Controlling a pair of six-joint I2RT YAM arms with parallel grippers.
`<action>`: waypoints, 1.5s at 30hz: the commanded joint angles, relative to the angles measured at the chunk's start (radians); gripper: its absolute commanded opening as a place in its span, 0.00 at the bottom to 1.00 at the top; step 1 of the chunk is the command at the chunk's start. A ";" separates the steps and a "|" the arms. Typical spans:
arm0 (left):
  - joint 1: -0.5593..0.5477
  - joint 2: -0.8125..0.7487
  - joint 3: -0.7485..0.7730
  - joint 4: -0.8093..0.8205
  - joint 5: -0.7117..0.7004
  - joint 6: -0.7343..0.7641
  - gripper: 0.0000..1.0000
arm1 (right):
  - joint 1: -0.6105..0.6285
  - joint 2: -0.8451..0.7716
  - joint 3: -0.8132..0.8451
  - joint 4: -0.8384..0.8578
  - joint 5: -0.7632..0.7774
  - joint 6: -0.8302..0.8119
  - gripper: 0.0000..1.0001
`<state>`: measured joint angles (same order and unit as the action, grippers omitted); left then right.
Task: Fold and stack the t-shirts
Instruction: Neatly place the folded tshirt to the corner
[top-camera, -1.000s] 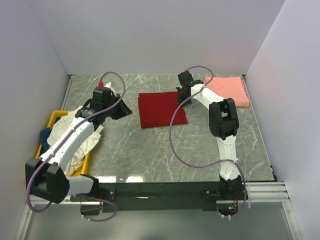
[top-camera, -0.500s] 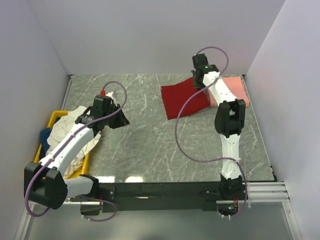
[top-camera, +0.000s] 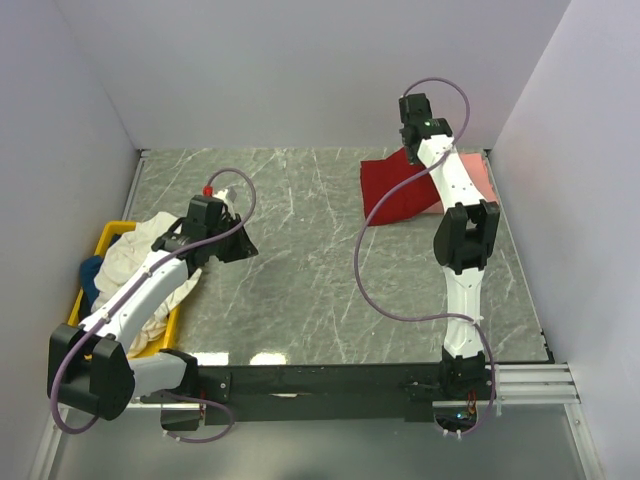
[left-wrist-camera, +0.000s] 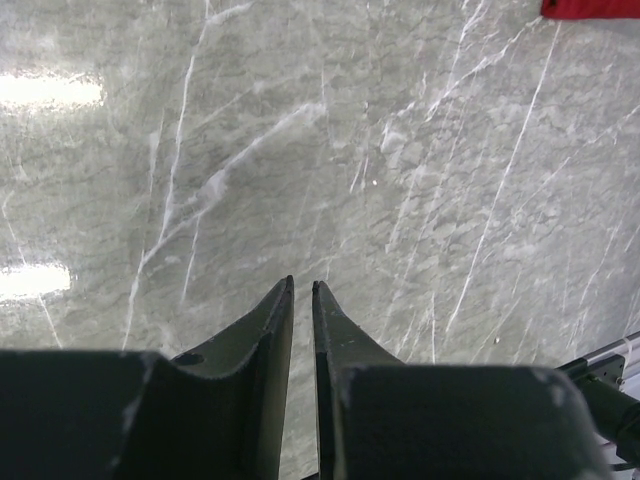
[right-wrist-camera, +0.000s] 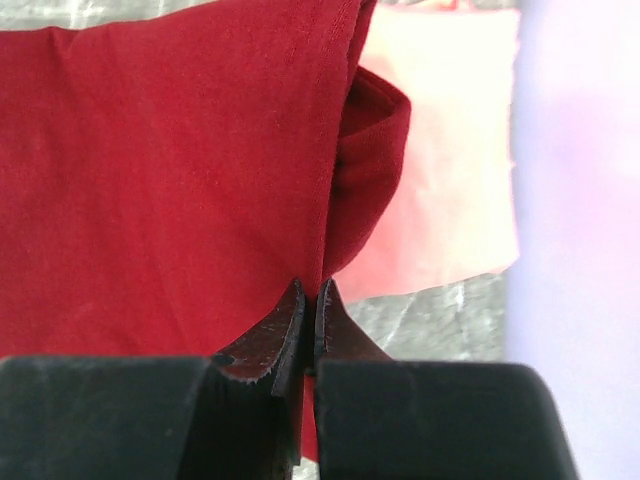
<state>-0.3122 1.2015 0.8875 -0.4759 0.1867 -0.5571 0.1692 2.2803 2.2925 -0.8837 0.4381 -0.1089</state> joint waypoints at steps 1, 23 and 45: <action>-0.002 -0.022 -0.012 0.026 0.008 0.028 0.18 | -0.013 -0.031 0.073 0.025 0.080 -0.058 0.00; -0.002 0.023 -0.010 0.033 0.019 0.026 0.17 | -0.042 -0.097 0.162 0.069 0.149 -0.132 0.00; -0.002 0.027 -0.016 0.037 0.026 0.023 0.16 | -0.042 -0.174 0.188 0.052 0.152 -0.129 0.00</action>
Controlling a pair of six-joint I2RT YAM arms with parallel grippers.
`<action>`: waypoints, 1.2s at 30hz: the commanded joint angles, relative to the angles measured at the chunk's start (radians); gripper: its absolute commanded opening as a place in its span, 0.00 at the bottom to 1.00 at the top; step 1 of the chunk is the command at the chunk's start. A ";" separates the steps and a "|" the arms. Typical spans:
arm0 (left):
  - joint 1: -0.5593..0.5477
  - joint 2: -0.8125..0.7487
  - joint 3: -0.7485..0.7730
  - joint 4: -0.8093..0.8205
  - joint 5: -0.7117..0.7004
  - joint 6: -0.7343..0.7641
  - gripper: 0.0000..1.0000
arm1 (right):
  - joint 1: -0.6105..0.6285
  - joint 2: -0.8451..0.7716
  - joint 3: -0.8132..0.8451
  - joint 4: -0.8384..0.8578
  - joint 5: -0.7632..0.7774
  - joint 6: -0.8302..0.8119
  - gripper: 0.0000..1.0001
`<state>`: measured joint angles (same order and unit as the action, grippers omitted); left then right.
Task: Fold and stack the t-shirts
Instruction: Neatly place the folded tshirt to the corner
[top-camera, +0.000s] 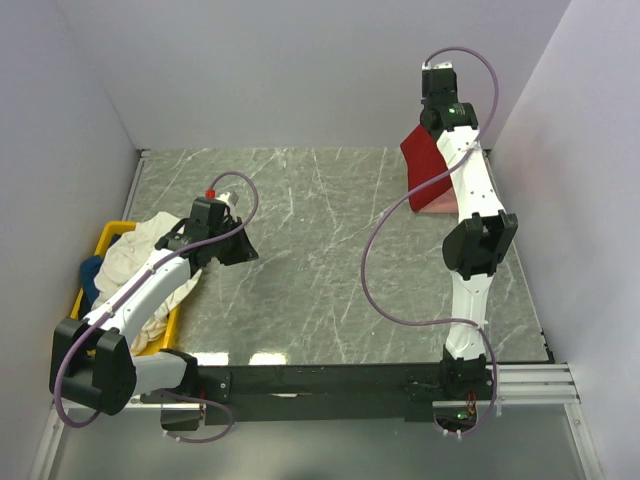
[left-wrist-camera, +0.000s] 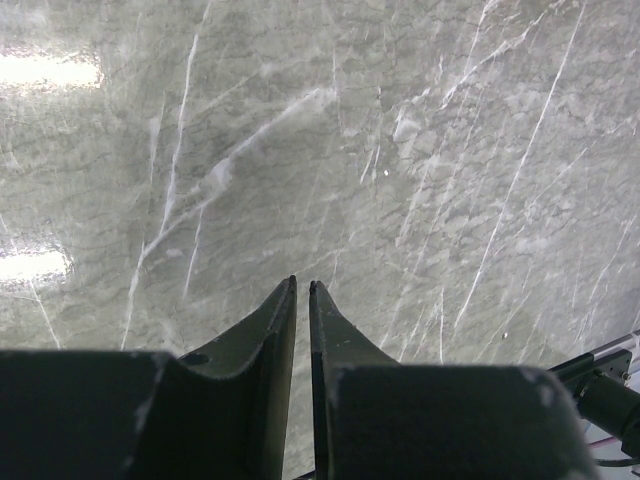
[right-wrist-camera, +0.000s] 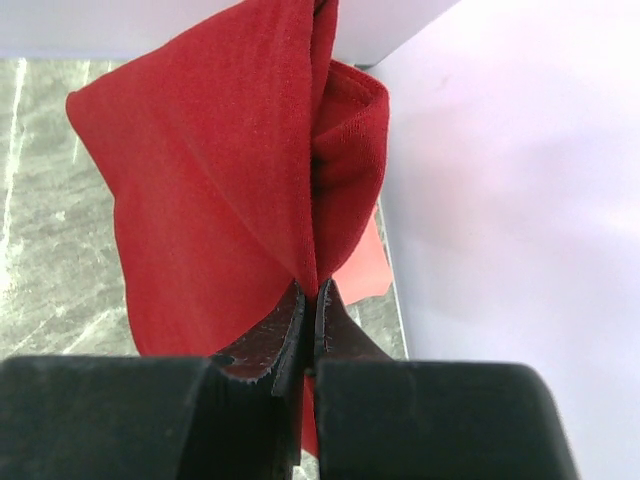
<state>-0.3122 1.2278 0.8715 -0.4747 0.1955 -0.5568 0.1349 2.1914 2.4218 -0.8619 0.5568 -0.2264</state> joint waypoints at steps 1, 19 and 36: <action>-0.002 0.002 0.000 0.036 0.019 0.023 0.16 | -0.009 -0.091 0.054 0.035 0.034 -0.013 0.00; -0.002 0.013 -0.002 0.036 0.019 0.021 0.16 | -0.052 -0.050 -0.035 0.078 0.058 0.002 0.00; -0.002 0.032 0.000 0.044 0.035 0.020 0.16 | -0.109 0.137 -0.015 0.164 0.161 0.059 0.88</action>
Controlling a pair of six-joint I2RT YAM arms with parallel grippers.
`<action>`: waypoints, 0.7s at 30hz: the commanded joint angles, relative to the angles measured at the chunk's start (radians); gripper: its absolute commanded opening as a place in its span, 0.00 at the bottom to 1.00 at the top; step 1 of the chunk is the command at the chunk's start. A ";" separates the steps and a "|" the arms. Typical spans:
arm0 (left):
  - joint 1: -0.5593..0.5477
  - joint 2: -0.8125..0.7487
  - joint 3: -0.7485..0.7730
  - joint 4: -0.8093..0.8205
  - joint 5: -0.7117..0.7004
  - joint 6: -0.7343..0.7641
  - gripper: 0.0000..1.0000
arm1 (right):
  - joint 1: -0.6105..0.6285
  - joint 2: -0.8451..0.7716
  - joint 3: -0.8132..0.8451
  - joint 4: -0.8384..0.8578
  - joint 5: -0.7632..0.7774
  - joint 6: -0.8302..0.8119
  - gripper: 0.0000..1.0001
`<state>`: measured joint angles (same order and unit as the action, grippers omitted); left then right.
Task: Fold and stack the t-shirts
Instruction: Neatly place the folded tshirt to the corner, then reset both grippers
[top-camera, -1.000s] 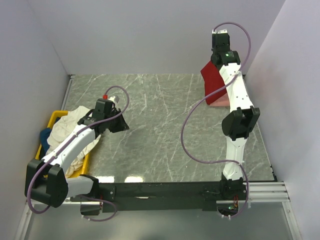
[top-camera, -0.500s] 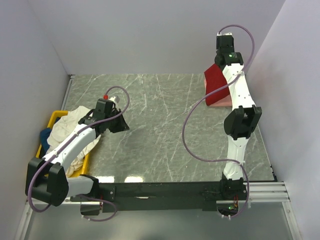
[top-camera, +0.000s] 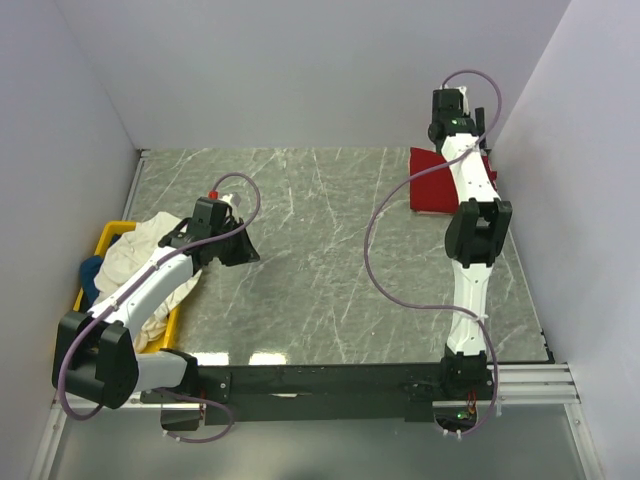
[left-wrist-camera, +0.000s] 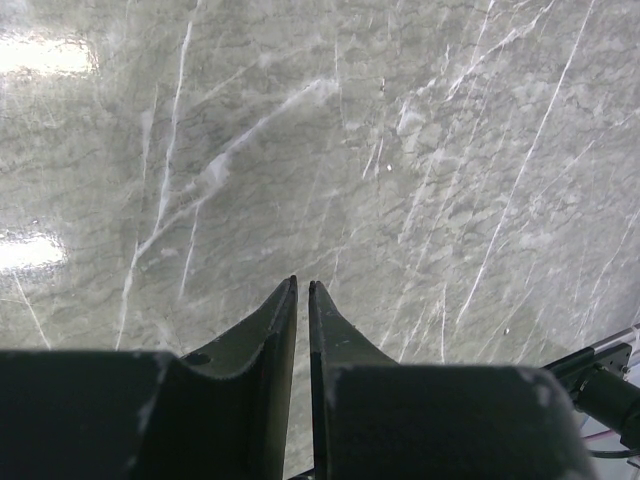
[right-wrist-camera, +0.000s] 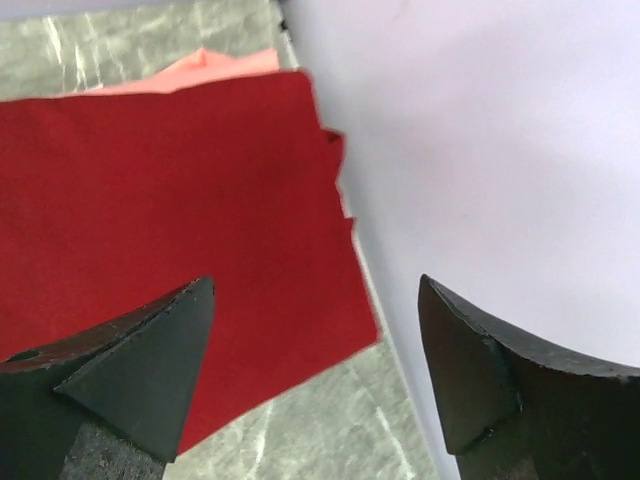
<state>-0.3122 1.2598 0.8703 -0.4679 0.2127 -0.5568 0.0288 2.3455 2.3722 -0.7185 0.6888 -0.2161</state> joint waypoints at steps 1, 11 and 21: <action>-0.002 -0.002 0.002 0.035 0.017 0.020 0.15 | -0.001 -0.028 0.022 0.019 -0.004 0.073 0.88; -0.002 -0.014 0.019 0.032 -0.019 0.011 0.16 | 0.042 -0.230 -0.168 -0.006 -0.254 0.309 0.88; -0.004 -0.105 0.018 0.029 -0.065 -0.037 0.17 | 0.273 -0.619 -0.689 0.186 -0.301 0.507 0.89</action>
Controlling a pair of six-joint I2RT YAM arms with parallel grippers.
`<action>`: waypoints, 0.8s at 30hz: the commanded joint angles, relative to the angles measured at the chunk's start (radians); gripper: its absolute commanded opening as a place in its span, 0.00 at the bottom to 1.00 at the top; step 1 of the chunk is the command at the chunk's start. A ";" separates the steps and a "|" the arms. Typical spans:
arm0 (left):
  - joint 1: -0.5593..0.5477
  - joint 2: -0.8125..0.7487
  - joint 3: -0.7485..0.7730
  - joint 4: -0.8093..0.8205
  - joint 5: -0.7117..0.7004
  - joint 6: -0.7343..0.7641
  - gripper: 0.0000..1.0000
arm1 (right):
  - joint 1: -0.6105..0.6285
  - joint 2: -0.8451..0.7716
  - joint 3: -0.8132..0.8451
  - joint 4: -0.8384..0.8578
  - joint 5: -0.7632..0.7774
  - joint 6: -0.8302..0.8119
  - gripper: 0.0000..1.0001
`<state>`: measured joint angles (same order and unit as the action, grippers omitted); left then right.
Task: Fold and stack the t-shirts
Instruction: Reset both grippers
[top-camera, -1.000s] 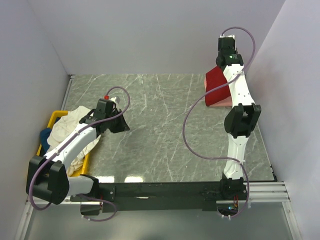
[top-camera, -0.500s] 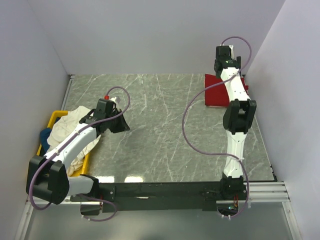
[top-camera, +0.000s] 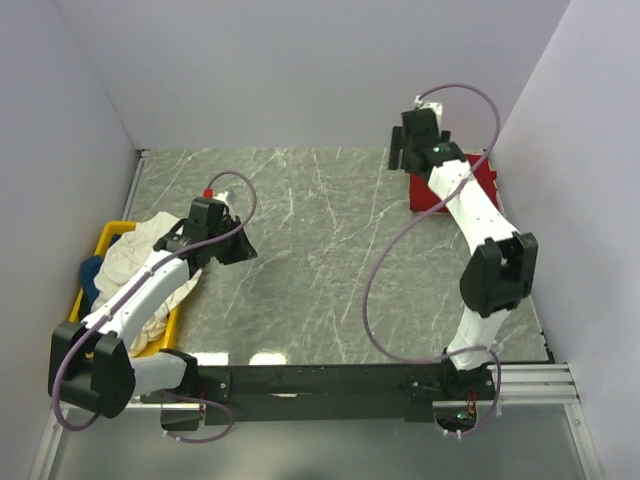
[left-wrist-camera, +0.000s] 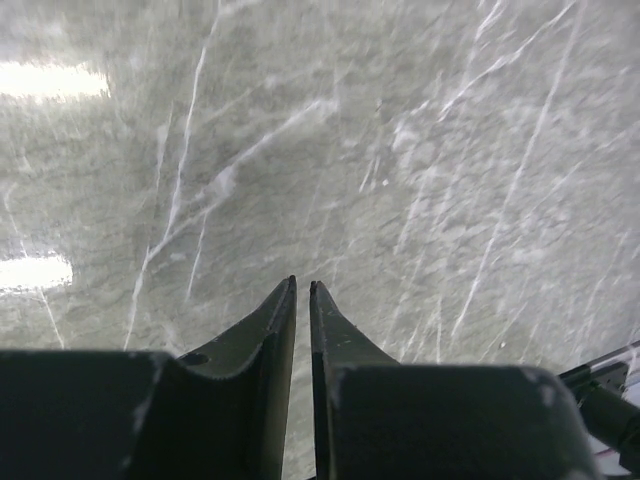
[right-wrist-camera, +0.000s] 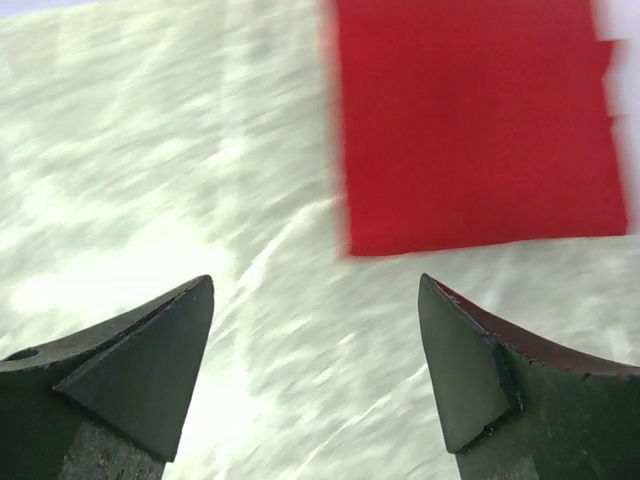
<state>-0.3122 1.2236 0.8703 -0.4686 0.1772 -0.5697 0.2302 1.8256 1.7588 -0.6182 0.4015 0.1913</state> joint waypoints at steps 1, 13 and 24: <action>-0.004 -0.079 0.015 0.031 -0.038 -0.028 0.17 | 0.087 -0.153 -0.141 0.090 -0.041 0.111 0.89; -0.008 -0.263 -0.060 0.024 -0.093 -0.082 0.20 | 0.258 -0.635 -0.747 0.288 -0.318 0.313 0.90; -0.019 -0.398 -0.132 0.001 -0.093 -0.110 0.25 | 0.262 -0.942 -1.006 0.268 -0.398 0.376 0.91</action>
<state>-0.3244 0.8566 0.7509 -0.4763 0.0944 -0.6655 0.4885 0.9401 0.7742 -0.3790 0.0315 0.5411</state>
